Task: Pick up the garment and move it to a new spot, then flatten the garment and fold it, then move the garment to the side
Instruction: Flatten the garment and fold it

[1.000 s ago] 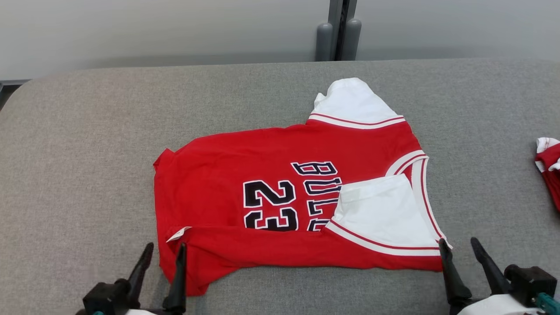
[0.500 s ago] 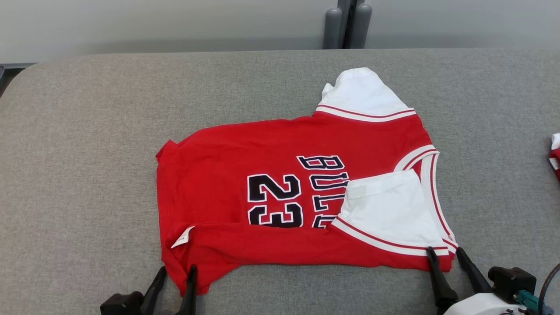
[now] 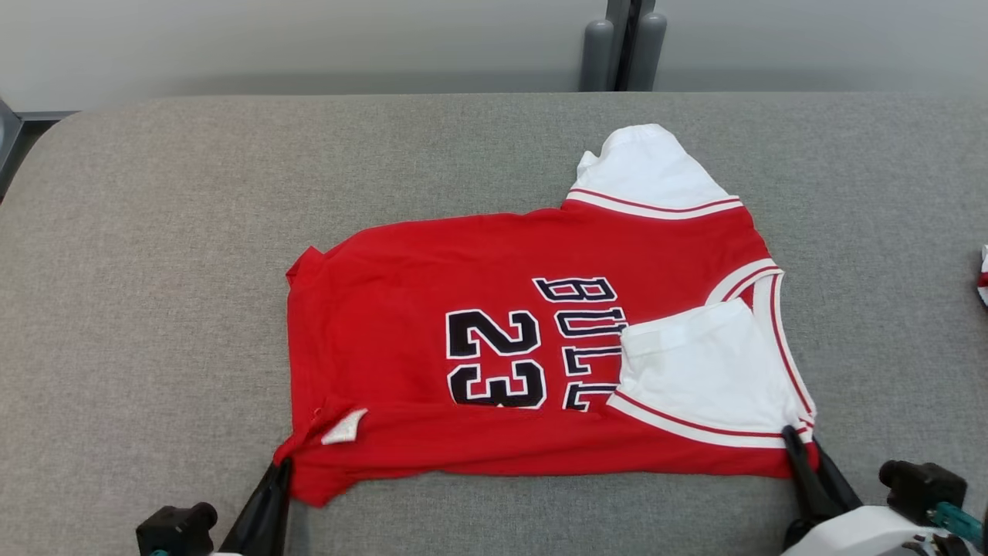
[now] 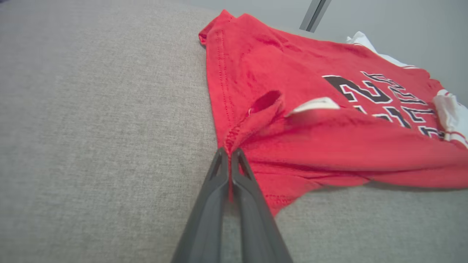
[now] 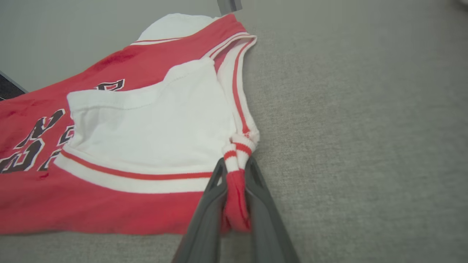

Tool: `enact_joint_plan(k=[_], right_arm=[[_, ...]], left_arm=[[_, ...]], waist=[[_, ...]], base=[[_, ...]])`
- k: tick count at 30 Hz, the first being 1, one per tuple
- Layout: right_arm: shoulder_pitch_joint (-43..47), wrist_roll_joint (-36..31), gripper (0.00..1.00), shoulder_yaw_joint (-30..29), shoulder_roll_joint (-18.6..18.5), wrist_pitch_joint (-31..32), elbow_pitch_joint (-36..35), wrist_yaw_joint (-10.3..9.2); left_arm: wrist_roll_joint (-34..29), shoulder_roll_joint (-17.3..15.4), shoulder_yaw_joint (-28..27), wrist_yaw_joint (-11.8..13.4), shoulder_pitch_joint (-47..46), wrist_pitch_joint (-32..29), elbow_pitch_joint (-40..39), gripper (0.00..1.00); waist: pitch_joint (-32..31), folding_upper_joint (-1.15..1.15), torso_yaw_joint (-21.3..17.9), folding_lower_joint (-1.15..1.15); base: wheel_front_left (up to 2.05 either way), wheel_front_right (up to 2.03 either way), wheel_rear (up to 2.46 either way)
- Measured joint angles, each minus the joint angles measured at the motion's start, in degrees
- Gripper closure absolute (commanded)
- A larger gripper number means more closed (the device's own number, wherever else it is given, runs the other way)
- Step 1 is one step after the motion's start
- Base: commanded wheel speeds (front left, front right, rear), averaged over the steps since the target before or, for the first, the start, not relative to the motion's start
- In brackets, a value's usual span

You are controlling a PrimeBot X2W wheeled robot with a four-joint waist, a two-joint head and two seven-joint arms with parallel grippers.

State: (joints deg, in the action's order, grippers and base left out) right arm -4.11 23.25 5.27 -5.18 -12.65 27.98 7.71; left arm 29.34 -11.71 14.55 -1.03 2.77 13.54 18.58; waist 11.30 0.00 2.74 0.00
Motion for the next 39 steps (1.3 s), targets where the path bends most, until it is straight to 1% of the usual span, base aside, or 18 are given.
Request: enact_joint_plan(k=[3,8,12,13,16,17,18,19,22,25,27,30,33,37,39], right_arm=[[1.6,0.5,1.0,-1.9,-0.7,-0.2,-2.1,-0.03],[7.1,0.4,1.0,-4.6,-1.1,1.2,-6.8,-0.04],[12.3,0.1,1.0,-6.5,0.0,2.8,-10.4,-0.03],[14.8,-0.1,1.0,-6.9,0.7,3.9,-11.6,-0.04],[17.1,-0.3,1.0,-7.1,1.5,4.8,-13.0,-0.04],[17.3,-0.5,0.97,-7.2,1.5,5.1,-13.2,-0.04],[17.4,-0.6,0.6,-7.3,1.7,5.2,-13.3,-0.05],[17.3,-0.6,0.0,-7.3,1.8,5.5,-13.4,-0.05],[16.8,-1.9,0.0,-7.6,1.9,5.6,-14.2,-0.21],[15.1,-2.8,0.0,-8.7,1.9,5.3,-16.4,-0.21],[14.1,-3.4,0.0,-8.9,2.0,5.3,-18.4,-0.21],[12.3,-4.9,0.0,-9.6,1.8,5.4,-22.1,-0.21],[10.8,-6.0,0.0,-10.3,1.7,5.7,-25.9,-0.21],[9.0,-7.0,0.0,-10.4,1.6,6.8,-29.7,-0.21],[8.9,-7.3,0.0,-10.6,1.6,7.3,-31.0,-0.21]], left_arm=[[0.0,-1.9,-0.5,-0.3,0.7,-1.0,-2.4,1.0],[-0.1,-4.6,-0.3,0.3,4.6,-5.2,-7.9,1.0],[0.8,-6.1,-0.2,1.2,8.3,-8.9,-12.1,1.0],[1.6,-6.4,-0.2,1.7,10.6,-10.5,-13.6,1.0],[2.5,-6.8,-0.4,2.5,12.7,-11.9,-15.3,1.0],[2.8,-6.8,-0.3,2.5,13.2,-12.1,-15.7,1.0],[3.0,-6.7,-0.2,2.5,13.3,-12.6,-15.8,0.52],[3.0,-6.7,0.1,2.5,13.3,-12.9,-15.8,0.0],[3.2,-6.2,0.3,2.4,13.3,-12.9,-15.4,0.0],[3.5,-5.5,-0.3,2.6,13.1,-10.9,-15.5,0.0],[3.3,-5.1,-0.6,3.2,12.4,-9.4,-15.5,0.0],[2.2,-3.7,-1.3,4.4,10.3,-5.9,-16.5,0.0],[0.3,-3.7,-1.8,5.4,8.1,-3.4,-17.3,0.0],[-2.0,-3.7,-1.9,6.6,5.0,-1.8,-17.7,0.0],[-2.3,-3.7,-1.8,6.6,4.1,-1.6,-17.6,0.0]], waist=[[-0.4,0.0,0.0,0.0],[-1.8,0.0,-0.2,0.0],[-3.2,0.0,-0.4,0.0],[-3.8,0.0,-0.6,0.0],[-4.4,0.0,-1.1,0.0],[-4.5,0.0,-1.3,0.0],[-4.6,0.0,-1.4,0.0],[-4.7,0.0,-1.5,0.0],[-5.0,0.0,-1.7,0.0],[-5.2,0.0,-1.8,0.0],[-5.2,0.0,-1.9,0.0],[-5.1,0.0,-2.0,0.0],[-5.0,0.0,-1.7,0.0],[-4.5,0.0,-1.6,0.0],[-4.4,0.0,-1.6,0.0]], base=[[0.0,0.0,0.0],[0.0,0.0,0.0],[0.0,0.0,0.0],[0.0,0.0,0.0],[0.0,0.0,0.0],[0.0,0.0,0.0],[0.0,0.0,0.0],[0.0,0.0,0.0],[0.0,0.0,0.0],[0.0,0.0,0.0],[0.0,0.0,0.0],[0.0,0.0,0.0],[0.0,0.0,0.0],[0.0,0.0,0.0],[0.0,0.0,0.0]])
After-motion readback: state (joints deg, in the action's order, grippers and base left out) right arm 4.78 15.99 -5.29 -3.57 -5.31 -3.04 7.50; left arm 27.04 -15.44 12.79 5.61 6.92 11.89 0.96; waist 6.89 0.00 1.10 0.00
